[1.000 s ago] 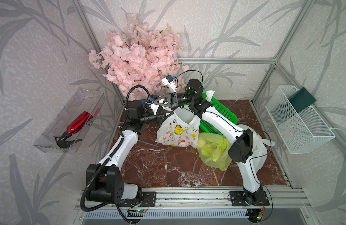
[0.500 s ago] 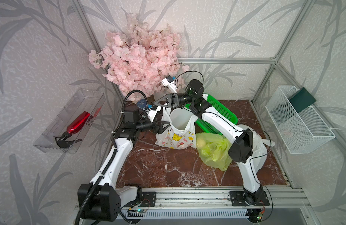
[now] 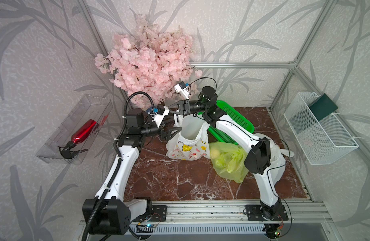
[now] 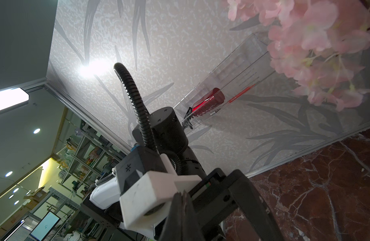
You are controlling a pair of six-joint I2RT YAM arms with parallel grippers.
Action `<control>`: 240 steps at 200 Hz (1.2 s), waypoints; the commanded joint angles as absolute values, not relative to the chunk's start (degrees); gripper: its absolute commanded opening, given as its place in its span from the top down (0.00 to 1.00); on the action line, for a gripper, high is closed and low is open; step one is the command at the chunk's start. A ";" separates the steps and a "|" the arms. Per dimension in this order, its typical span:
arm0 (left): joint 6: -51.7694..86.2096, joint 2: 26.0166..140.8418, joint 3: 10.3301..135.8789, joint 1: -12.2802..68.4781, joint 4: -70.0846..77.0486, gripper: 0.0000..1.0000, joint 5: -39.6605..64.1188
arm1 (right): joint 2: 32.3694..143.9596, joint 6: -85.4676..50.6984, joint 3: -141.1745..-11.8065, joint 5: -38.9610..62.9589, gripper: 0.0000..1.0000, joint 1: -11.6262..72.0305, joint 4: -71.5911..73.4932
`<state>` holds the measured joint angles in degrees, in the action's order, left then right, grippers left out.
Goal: Place the pears into plastic bags & tie knots
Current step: Tie the plastic bag at the center of the board.
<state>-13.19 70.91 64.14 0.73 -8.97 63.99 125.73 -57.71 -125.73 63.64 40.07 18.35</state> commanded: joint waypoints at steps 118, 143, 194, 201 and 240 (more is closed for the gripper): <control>-3.22 79.48 62.06 2.72 6.16 0.41 71.98 | 125.77 -62.00 -124.99 58.07 1.00 38.30 22.51; -2.10 75.94 58.89 0.69 7.65 0.33 68.61 | 125.20 -60.39 -125.42 57.66 1.00 37.96 20.51; 0.35 78.24 58.63 2.28 13.35 0.28 71.61 | 127.75 -63.60 -127.32 56.37 1.00 38.58 22.24; 0.67 78.82 58.71 2.71 13.57 0.28 71.45 | 127.78 -63.63 -127.35 55.80 1.00 38.59 21.92; 4.92 79.16 54.34 5.65 25.88 0.34 61.46 | 127.71 -64.09 -126.18 49.96 1.00 38.77 20.17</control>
